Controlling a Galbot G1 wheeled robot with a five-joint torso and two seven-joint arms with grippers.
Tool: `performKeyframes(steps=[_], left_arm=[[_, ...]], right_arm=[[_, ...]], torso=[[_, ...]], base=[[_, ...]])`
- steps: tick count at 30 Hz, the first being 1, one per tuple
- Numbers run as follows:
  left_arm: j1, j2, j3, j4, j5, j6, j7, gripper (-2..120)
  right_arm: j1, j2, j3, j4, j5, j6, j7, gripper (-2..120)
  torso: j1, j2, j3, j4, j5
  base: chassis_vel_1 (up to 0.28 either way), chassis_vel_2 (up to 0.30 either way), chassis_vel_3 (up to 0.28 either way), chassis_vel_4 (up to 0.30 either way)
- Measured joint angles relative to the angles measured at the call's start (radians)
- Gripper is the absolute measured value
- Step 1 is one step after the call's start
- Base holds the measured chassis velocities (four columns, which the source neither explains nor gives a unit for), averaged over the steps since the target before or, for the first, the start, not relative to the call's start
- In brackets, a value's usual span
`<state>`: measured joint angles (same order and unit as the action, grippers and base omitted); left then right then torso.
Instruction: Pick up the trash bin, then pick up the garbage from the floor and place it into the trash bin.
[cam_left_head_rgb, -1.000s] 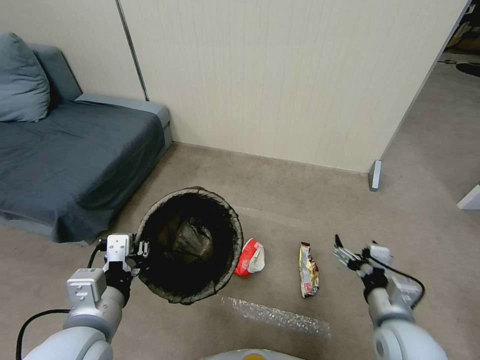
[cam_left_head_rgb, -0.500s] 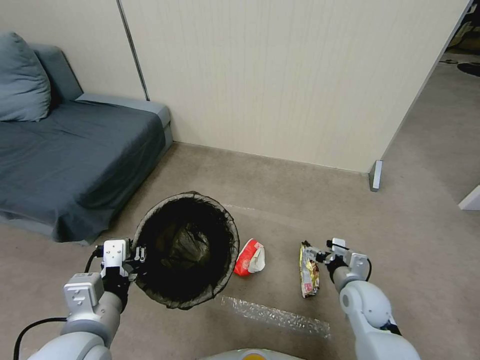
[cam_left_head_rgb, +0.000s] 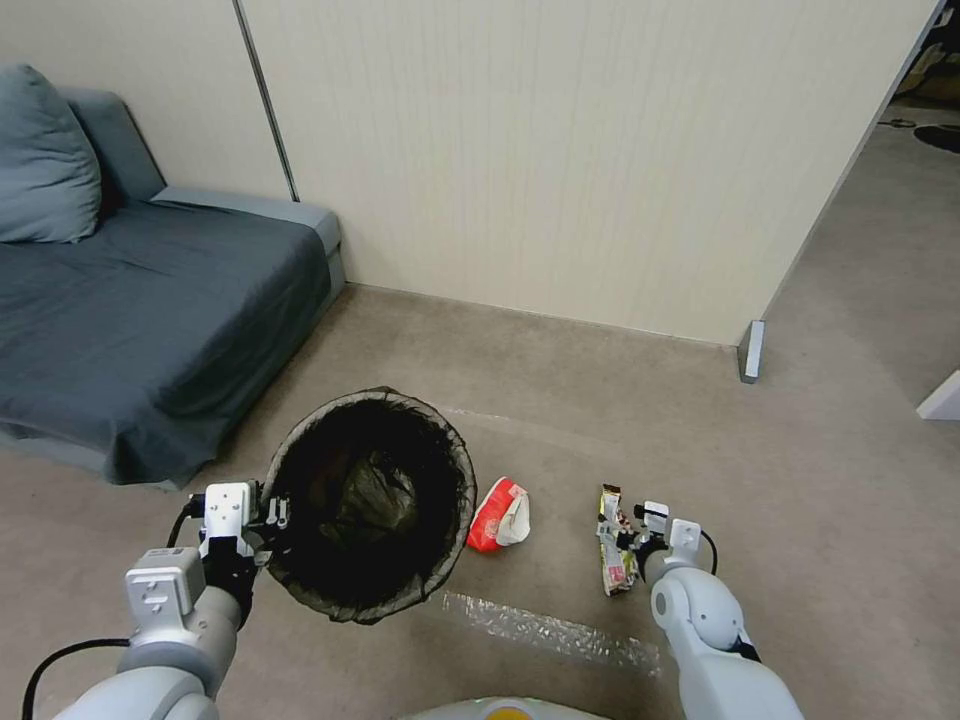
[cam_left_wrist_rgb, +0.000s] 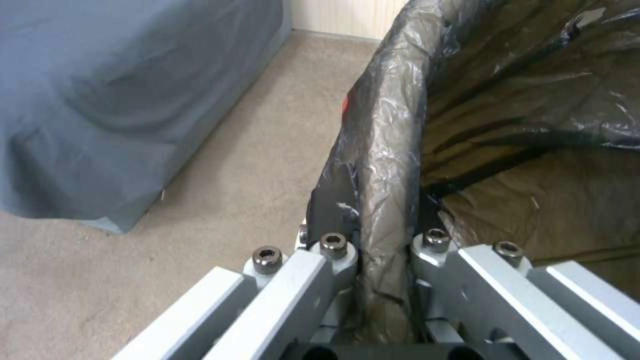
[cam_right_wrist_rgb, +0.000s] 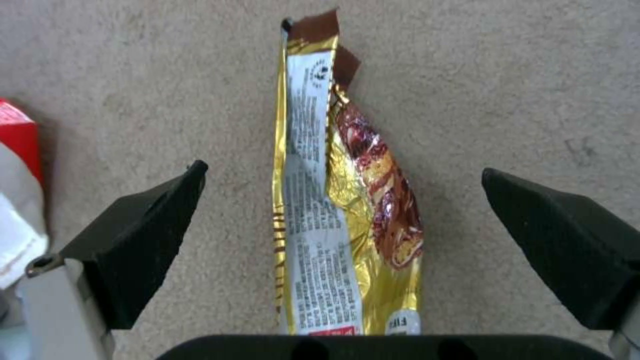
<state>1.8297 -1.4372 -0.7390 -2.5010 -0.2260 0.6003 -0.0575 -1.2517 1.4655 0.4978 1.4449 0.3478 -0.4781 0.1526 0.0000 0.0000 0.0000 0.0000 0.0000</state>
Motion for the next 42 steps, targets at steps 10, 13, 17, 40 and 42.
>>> performKeyframes(steps=[10, 13, 17, 40, 42], left_arm=[[0.005, -0.001, -0.002, 0.000, 0.000, 0.001, 0.000, 1], [0.006, -0.001, -0.002, 0.000, 0.000, 0.001, 0.000, 1], [0.006, -0.002, -0.002, 0.000, 0.000, 0.001, 0.000, 1], [0.004, 0.001, 0.004, 0.000, 0.000, 0.003, 0.000, 1], [0.004, 0.001, 0.004, 0.001, 0.000, 0.003, 0.000, 1]], right_arm=[[0.033, 0.024, -0.012, -0.084, -0.063, 0.029, -0.003, 97], [0.035, 0.027, -0.012, -0.097, -0.068, 0.033, -0.010, 89], [0.038, 0.028, -0.008, -0.114, -0.079, 0.041, -0.021, 75], [0.018, 0.026, 0.030, -0.141, -0.104, 0.081, -0.044, 0], [0.014, 0.025, 0.030, -0.130, -0.106, 0.083, -0.043, 0]], torso=[[0.000, 0.000, 0.000, 0.0000, 0.0000], [0.000, 0.000, 0.000, 0.0000, 0.0000], [0.000, 0.000, 0.000, 0.0000, 0.0000], [0.000, 0.000, 0.000, 0.0000, 0.0003], [0.000, 0.000, 0.000, 0.0000, 0.0004]], base=[[0.000, 0.000, 0.000, 0.000], [0.000, 0.000, 0.000, 0.000], [0.000, 0.000, 0.000, 0.000], [0.000, 0.000, 0.000, 0.000], [0.000, 0.000, 0.000, 0.000]])
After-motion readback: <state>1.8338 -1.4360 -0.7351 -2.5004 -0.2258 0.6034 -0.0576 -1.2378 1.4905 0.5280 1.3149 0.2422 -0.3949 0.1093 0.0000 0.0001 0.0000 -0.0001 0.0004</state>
